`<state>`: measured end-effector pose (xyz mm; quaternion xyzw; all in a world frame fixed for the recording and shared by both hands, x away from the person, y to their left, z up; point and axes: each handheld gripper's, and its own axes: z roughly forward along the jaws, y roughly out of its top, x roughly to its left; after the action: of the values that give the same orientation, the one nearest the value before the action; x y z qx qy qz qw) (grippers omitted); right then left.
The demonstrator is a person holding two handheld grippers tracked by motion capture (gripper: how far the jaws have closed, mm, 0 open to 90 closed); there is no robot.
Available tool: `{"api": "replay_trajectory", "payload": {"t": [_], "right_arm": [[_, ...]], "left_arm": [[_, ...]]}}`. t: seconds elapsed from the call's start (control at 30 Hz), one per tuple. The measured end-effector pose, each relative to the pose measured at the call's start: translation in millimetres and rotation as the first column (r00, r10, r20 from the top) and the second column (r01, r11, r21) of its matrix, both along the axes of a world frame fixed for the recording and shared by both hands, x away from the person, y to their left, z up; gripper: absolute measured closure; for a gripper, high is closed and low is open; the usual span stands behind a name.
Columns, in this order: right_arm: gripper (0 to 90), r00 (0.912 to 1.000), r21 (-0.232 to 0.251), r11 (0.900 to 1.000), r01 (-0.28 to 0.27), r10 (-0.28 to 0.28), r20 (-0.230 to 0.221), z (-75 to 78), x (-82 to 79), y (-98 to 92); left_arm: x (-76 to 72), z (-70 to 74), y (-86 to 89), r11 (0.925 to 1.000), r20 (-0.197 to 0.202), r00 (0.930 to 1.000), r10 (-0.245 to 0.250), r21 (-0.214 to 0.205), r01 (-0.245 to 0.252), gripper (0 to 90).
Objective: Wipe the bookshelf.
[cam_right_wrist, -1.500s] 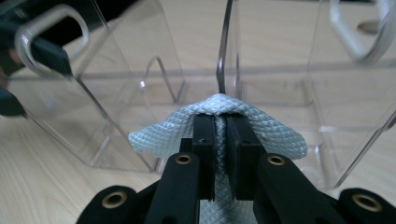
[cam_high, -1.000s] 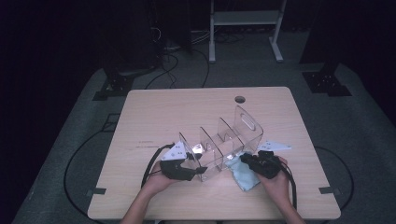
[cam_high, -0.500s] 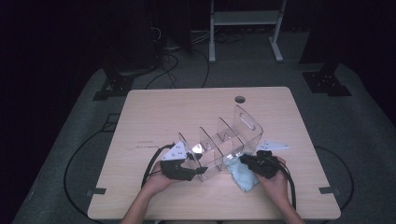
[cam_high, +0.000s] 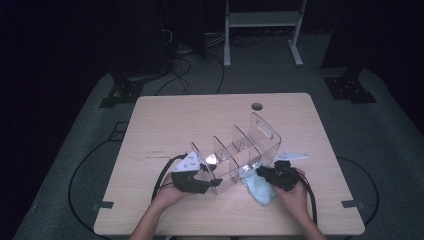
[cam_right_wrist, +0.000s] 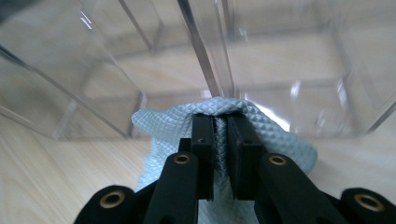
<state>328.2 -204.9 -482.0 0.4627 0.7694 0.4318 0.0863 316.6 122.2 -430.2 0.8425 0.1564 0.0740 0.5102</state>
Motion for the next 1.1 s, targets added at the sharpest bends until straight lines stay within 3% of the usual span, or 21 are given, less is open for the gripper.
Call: {"api": "replay_trajectory", "payload": {"t": [0.1, 0.2, 0.27, 0.37, 0.5, 0.7, 0.87, 1.1], "right_arm": [[81.4, 0.9988, 0.002, 1.0, -0.004, 0.004, -0.049, -9.7, 4.6, 0.1], [81.7, 1.0, -0.005, 1.0, -0.003, 0.003, 0.008, 1.4, -1.7, 1.8], [82.1, 0.9991, 0.012, 0.9996, -0.024, 0.023, 0.036, 11.1, -8.9, 5.0], [82.2, 0.9936, 0.0, 0.9978, -0.066, 0.066, 0.092, 22.5, -24.9, 12.9], [82.4, 0.9785, 0.01, 0.9914, -0.13, 0.127, 0.163, 40.0, -45.9, 25.1], [82.4, 0.96, 0.02, 0.986, -0.166, 0.157, 0.232, 60.9, -52.8, 42.8], [82.6, 0.9614, 0.005, 0.9862, -0.166, 0.16, 0.224, 57.6, -46.9, 50.9], [82.9, 0.9703, -0.021, 0.9856, -0.168, 0.169, 0.173, 35.8, -42.1, 56.2]], "left_arm": [[0.0, 0.0, 0.0, 1.0, 0.0, 1.0, 0.001, 0.001, -0.001, 45.8], [0.2, 0.0, 0.1, 1.0, 0.0, 1.0, 0.0, -0.001, 0.0, 45.8], [0.3, 0.1, 0.1, 1.0, 0.0, 1.0, -0.001, 0.0, 0.001, 45.8], [0.3, 0.2, 0.0, 1.0, -0.001, 1.0, 0.001, -0.001, -0.001, 45.8], [0.1, 0.1, -0.1, 1.0, 0.0, 1.0, 0.003, -0.001, -0.003, 45.8], [-0.1, 0.4, -0.3, 1.0, 0.001, 1.0, 0.001, 0.003, -0.001, 45.8], [-0.2, 0.2, -0.4, 1.0, 0.0, 1.0, 0.001, 0.002, -0.001, 45.8], [-0.5, 0.1, -0.9, 1.0, 0.0, 1.0, 0.009, 0.004, -0.009, 45.8]]}}
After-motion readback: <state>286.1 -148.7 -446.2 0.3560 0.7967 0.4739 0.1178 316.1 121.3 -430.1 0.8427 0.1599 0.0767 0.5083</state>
